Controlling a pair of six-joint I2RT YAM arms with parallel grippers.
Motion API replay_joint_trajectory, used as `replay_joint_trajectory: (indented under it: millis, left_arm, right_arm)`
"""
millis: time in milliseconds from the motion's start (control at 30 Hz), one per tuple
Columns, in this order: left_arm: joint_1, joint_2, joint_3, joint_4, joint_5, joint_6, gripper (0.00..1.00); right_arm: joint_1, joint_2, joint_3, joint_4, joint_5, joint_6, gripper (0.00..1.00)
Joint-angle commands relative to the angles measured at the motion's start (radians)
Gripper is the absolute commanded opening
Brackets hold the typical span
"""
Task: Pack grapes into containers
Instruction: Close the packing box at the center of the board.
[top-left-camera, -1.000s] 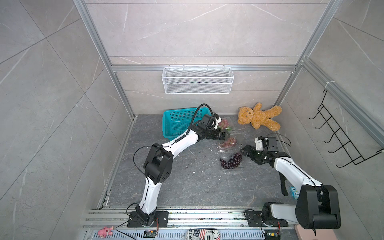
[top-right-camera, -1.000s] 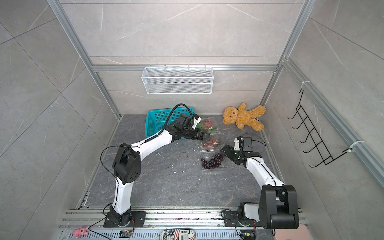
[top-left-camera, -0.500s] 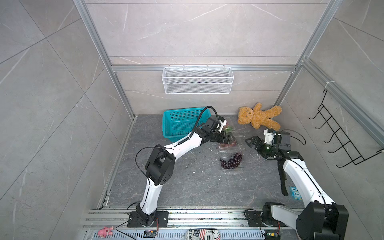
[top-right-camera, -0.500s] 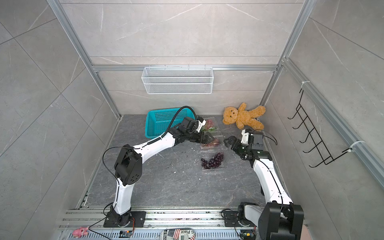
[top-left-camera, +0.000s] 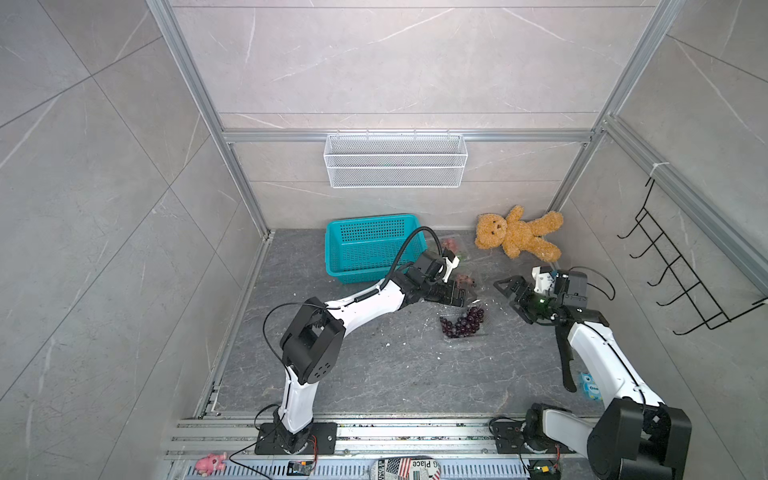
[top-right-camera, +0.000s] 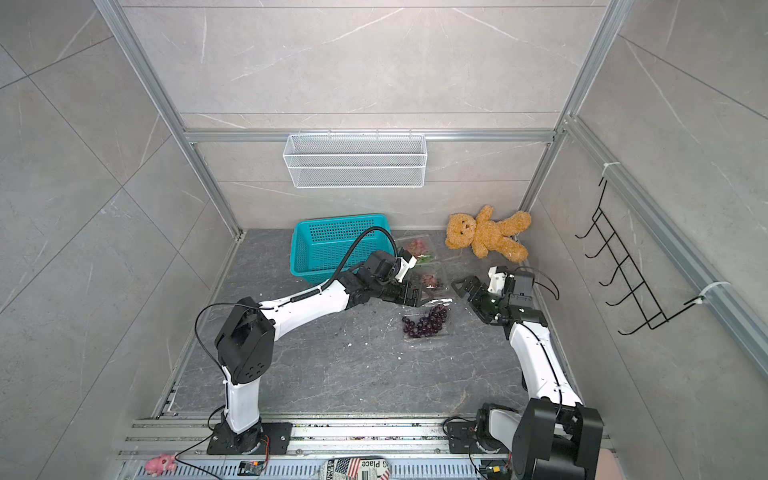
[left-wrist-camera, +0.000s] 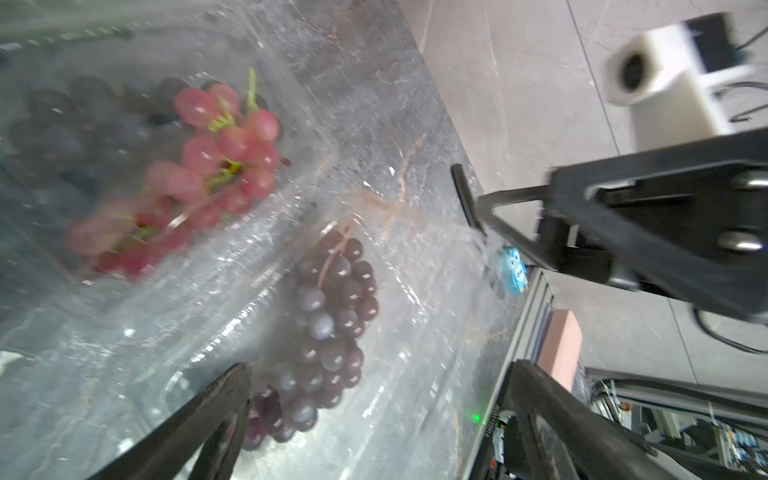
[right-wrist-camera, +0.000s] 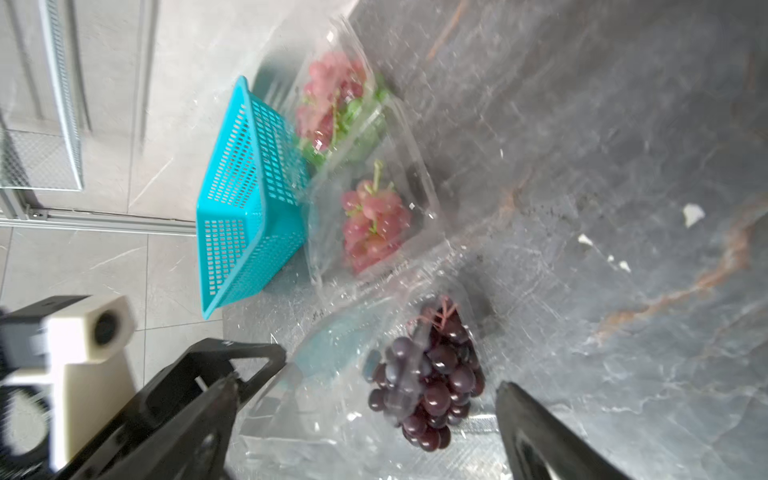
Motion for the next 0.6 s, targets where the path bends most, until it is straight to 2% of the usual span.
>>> replay_joint_trajectory:
  millis: [0, 267, 567]
  left_arm:
    - [-0.023, -0.063, -0.027, 0.060, -0.001, -0.027, 1.00]
    - [-0.044, -0.048, -0.096, 0.118, 0.000, -0.068, 1.00]
    - [-0.044, -0.058, -0.140, 0.143, -0.010, -0.089, 1.00]
  right_arm:
    - [-0.003, -0.007, -0.062, 0.029, -0.021, -0.003, 0.96]
    - [-0.002, 0.049, -0.197, 0.114, -0.055, -0.029, 0.81]
    - [0.029, 0.144, -0.214, 0.185, -0.039, -0.039, 0.68]
